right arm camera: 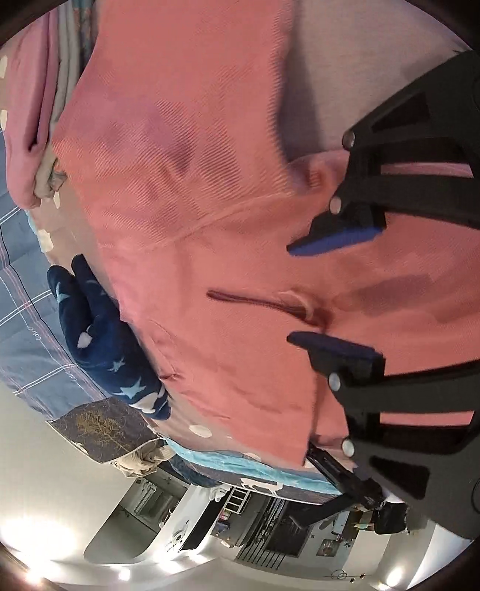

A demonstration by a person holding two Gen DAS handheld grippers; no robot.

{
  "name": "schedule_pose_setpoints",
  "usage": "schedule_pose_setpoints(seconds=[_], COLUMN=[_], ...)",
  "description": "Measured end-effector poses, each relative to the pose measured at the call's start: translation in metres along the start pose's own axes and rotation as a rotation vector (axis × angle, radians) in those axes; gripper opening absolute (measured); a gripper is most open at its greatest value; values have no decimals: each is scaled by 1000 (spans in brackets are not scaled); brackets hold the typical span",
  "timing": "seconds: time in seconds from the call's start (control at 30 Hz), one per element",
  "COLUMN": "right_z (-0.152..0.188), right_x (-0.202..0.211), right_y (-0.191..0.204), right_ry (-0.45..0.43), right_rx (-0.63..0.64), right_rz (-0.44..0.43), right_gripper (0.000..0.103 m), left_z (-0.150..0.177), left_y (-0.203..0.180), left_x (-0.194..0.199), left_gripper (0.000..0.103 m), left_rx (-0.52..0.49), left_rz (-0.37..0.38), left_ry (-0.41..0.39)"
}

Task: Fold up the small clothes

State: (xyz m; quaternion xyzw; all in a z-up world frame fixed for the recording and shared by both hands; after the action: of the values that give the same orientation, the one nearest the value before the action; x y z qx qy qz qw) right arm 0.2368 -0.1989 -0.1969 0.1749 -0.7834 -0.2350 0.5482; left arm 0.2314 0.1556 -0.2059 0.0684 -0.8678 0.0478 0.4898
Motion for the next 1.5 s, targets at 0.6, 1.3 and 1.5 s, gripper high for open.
schedule_pose_setpoints(seconds=[0.6,1.3,1.5], right_z=[-64,-14,-20], right_x=[51,-11,24], right_y=[58,-10,-5], right_ry=[-299,-75,-137], right_rx=[194,191,164], right_rz=[192,324,230], right_gripper=[3,17,27], left_z=[-13,-1,1], left_y=[4,11,24], left_x=[-6,10,38], left_gripper=[67,39,38], left_rx=[38,81,85], left_rz=[-1,100,88], left_ry=[-5,-18,-63])
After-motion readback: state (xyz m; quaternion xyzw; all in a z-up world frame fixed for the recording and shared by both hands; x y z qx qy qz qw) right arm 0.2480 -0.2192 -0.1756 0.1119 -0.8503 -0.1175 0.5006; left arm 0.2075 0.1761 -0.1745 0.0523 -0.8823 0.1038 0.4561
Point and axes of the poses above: each gripper's, at about its wrist camera, not at the fingertips, and x roughly against the way its jaws point, y to its left, z to its underside, the point moved 9 cm from there along -x, roughly the way its jaws point, and after that the axes turned 9 degrees about y, right-handed, at the moved point
